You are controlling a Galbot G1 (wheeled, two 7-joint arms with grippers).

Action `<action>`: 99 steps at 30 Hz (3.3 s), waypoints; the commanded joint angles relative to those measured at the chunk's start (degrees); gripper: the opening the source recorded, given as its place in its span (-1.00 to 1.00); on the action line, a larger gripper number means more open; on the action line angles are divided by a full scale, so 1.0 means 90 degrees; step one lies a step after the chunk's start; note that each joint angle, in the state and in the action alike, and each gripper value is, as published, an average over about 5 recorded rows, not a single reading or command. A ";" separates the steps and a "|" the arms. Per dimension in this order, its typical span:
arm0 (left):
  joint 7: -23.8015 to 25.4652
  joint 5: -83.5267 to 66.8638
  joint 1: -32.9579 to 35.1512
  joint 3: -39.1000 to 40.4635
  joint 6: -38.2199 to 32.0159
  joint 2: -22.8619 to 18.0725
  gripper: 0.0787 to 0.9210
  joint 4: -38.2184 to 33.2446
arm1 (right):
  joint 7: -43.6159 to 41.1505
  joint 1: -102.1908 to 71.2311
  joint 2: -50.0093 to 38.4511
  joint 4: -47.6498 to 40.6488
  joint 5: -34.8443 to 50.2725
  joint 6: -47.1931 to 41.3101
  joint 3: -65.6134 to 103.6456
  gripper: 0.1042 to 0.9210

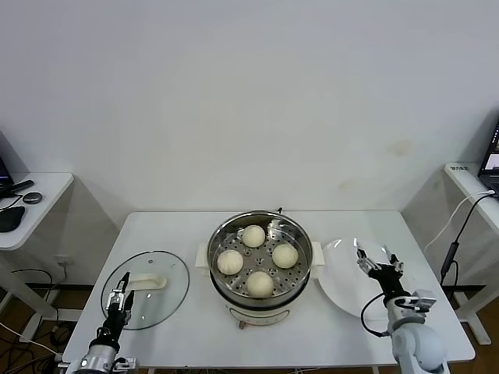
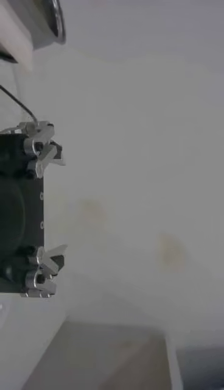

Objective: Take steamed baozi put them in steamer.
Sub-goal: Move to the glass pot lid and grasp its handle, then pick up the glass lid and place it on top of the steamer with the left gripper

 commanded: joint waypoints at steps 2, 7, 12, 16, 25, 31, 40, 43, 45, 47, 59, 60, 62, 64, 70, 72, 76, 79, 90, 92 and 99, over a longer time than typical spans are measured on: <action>-0.0143 0.0272 -0.0331 0.0140 0.0076 0.0060 0.77 0.0420 | 0.0018 -0.0089 0.0106 -0.0087 -0.0170 0.0118 0.0044 0.76; -0.0040 0.0229 -0.0542 0.0194 0.0024 0.0120 0.77 0.0536 | 0.0022 -0.0084 0.0136 -0.0113 -0.0181 0.0137 0.0053 0.76; 0.0079 0.0210 -0.0746 0.0223 0.0019 0.0130 0.77 0.0695 | 0.0018 -0.0108 0.0136 -0.0132 -0.0182 0.0153 0.0093 0.76; 0.0106 0.0207 -0.0900 0.0292 0.0021 0.0111 0.77 0.0828 | 0.0018 -0.0117 0.0151 -0.0167 -0.0203 0.0174 0.0101 0.76; 0.0192 0.0061 -0.1251 0.0373 0.0031 0.0112 0.77 0.1042 | 0.0014 -0.0175 0.0177 -0.0177 -0.0224 0.0218 0.0161 0.76; 0.0214 -0.0072 -0.1538 0.0434 0.0039 0.0126 0.77 0.1292 | 0.0010 -0.0247 0.0183 -0.0152 -0.0239 0.0244 0.0212 0.76; 0.0134 -0.0175 -0.1808 0.0552 0.0051 0.0087 0.77 0.1627 | 0.0010 -0.0344 0.0211 -0.0069 -0.0263 0.0258 0.0274 0.76; 0.0115 -0.0305 -0.1871 0.0559 0.0054 0.0076 0.77 0.1672 | 0.0011 -0.0369 0.0215 -0.0060 -0.0280 0.0272 0.0285 0.76; 0.0095 -0.0387 -0.1918 0.0549 0.0053 0.0075 0.77 0.1711 | 0.0011 -0.0379 0.0213 -0.0055 -0.0296 0.0276 0.0281 0.76; 0.0058 -0.0431 -0.1952 0.0536 0.0046 0.0082 0.77 0.1749 | 0.0011 -0.0380 0.0207 -0.0044 -0.0305 0.0272 0.0270 0.76; 0.0060 -0.1023 -0.1862 0.0607 0.0024 0.0085 0.55 0.1864 | 0.0011 -0.0377 0.0209 -0.0001 -0.0338 0.0254 0.0238 0.76; 0.0061 -0.1085 -0.1876 0.0618 0.0023 0.0078 0.49 0.1901 | 0.0011 -0.0382 0.0214 0.0004 -0.0345 0.0256 0.0237 0.76; 0.0069 -0.1156 -0.1903 0.0632 0.0025 0.0066 0.34 0.1972 | 0.0010 -0.0391 0.0219 0.0012 -0.0356 0.0260 0.0236 0.76; 0.0100 -0.1200 -0.1910 0.0635 0.0029 0.0059 0.20 0.1996 | 0.0009 -0.0402 0.0219 0.0023 -0.0363 0.0262 0.0239 0.76; 0.0297 -0.1304 -0.1768 0.0545 0.0261 -0.0009 -0.21 0.1613 | 0.0009 -0.0417 0.0208 0.0052 -0.0371 0.0248 0.0242 0.76; 0.0505 -0.1411 -0.1652 0.0467 0.0600 -0.0073 -0.33 0.1210 | 0.0011 -0.0404 0.0197 0.0060 -0.0371 0.0235 0.0237 0.76; 0.1063 -0.1563 -0.1420 0.0332 0.1990 -0.0331 -0.62 0.0110 | 0.0018 -0.0355 0.0190 0.0066 -0.0362 0.0208 0.0227 0.76; 0.1286 -0.1537 -0.1227 0.0368 0.2713 -0.0430 -0.75 -0.0717 | 0.0021 -0.0317 0.0201 0.0073 -0.0357 0.0187 0.0183 0.76; 0.2344 0.0364 -0.1210 0.0686 0.4385 -0.0961 -0.77 -0.2460 | 0.0023 -0.0236 0.0255 0.0178 -0.0345 0.0086 0.0098 0.76; 0.2584 0.0670 -0.1238 0.0676 0.4385 -0.1131 -0.77 -0.2674 | 0.0024 -0.0263 0.0264 0.0204 -0.0343 0.0072 0.0109 0.76; 0.3288 0.1084 -0.1475 0.0850 0.4382 -0.1239 -0.77 -0.3048 | 0.0027 -0.0430 0.0263 0.0361 -0.0449 -0.0015 0.0140 0.76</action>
